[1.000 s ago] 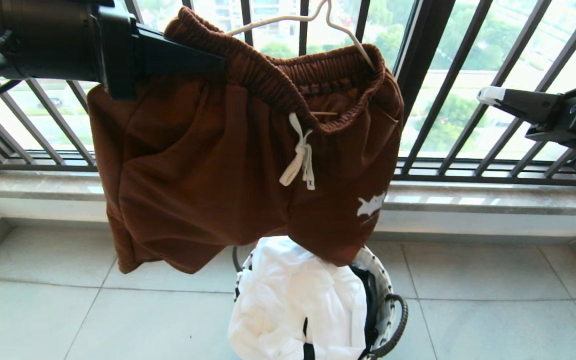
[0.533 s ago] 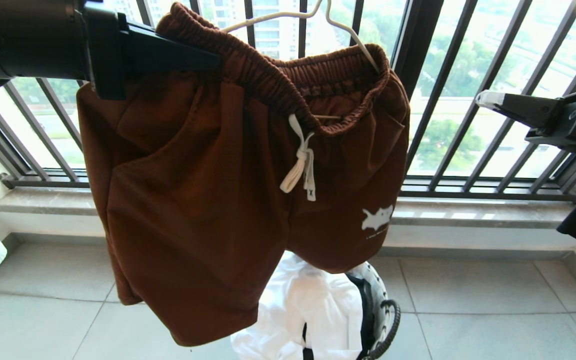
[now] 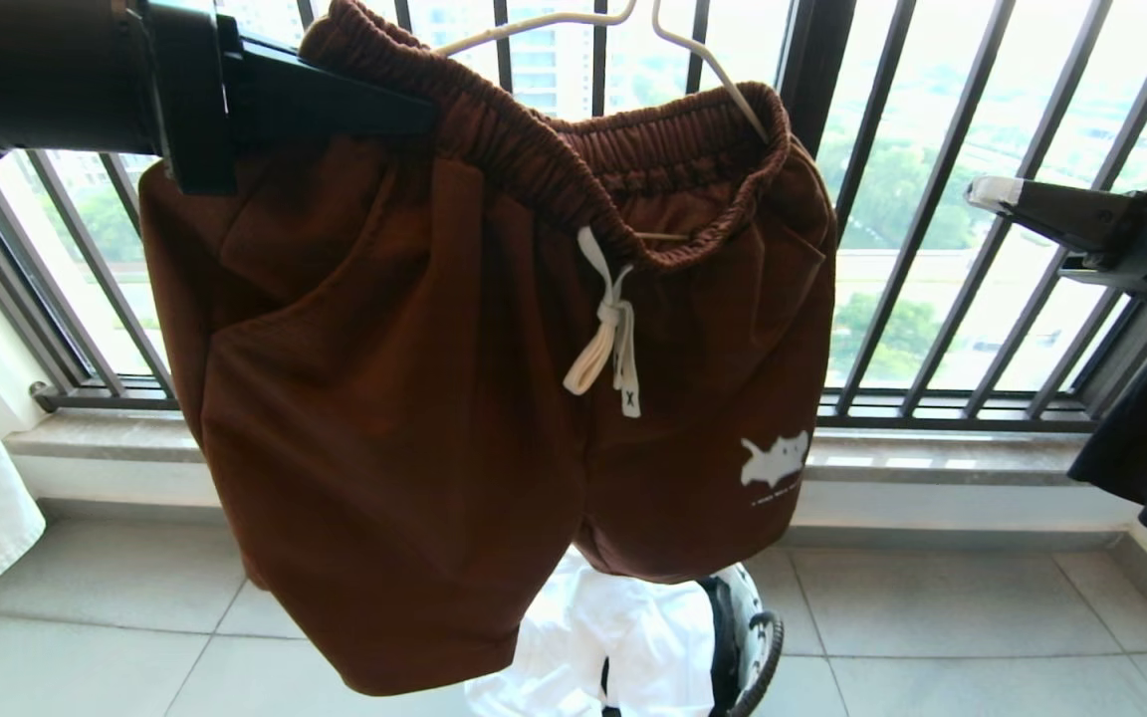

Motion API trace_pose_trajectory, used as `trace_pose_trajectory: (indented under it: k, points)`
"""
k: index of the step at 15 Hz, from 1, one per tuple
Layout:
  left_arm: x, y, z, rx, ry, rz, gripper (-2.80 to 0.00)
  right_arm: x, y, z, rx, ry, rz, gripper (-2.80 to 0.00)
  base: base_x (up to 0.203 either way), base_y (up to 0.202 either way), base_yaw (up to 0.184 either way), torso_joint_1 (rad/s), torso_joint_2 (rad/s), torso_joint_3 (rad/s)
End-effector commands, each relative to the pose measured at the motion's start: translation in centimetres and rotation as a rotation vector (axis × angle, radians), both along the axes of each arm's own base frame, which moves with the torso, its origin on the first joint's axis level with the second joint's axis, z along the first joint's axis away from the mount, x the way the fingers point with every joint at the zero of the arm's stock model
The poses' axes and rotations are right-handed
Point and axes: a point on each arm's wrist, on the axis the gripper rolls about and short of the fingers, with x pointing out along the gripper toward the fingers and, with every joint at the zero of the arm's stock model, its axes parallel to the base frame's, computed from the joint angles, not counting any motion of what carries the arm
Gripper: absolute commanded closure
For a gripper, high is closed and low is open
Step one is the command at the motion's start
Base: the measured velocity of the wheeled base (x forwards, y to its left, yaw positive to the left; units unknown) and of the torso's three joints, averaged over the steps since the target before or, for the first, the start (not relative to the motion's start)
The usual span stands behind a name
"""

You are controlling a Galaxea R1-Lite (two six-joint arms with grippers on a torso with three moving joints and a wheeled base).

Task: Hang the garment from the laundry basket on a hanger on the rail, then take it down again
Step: Hang the clothes rack on the clothesline

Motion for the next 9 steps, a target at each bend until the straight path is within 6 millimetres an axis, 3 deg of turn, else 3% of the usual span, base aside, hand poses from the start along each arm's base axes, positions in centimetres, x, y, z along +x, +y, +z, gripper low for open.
trace_pose_trajectory:
  k: [1, 9]
  points:
    - [0.2, -0.1, -0.4, 0.008, 0.015, -0.003, 0.0, -0.1, -0.3, 0.0, -0.001, -0.002, -0.006, 0.0, 0.0, 0.0, 0.0, -0.002, 0.01, 0.207]
    - [0.1, -0.1, -0.5, 0.007, 0.014, -0.003, 0.0, -0.2, -2.1, 0.4, 0.001, -0.008, -0.076, 0.0, 0.0, 0.0, 0.0, 0.002, 0.0, 0.183]
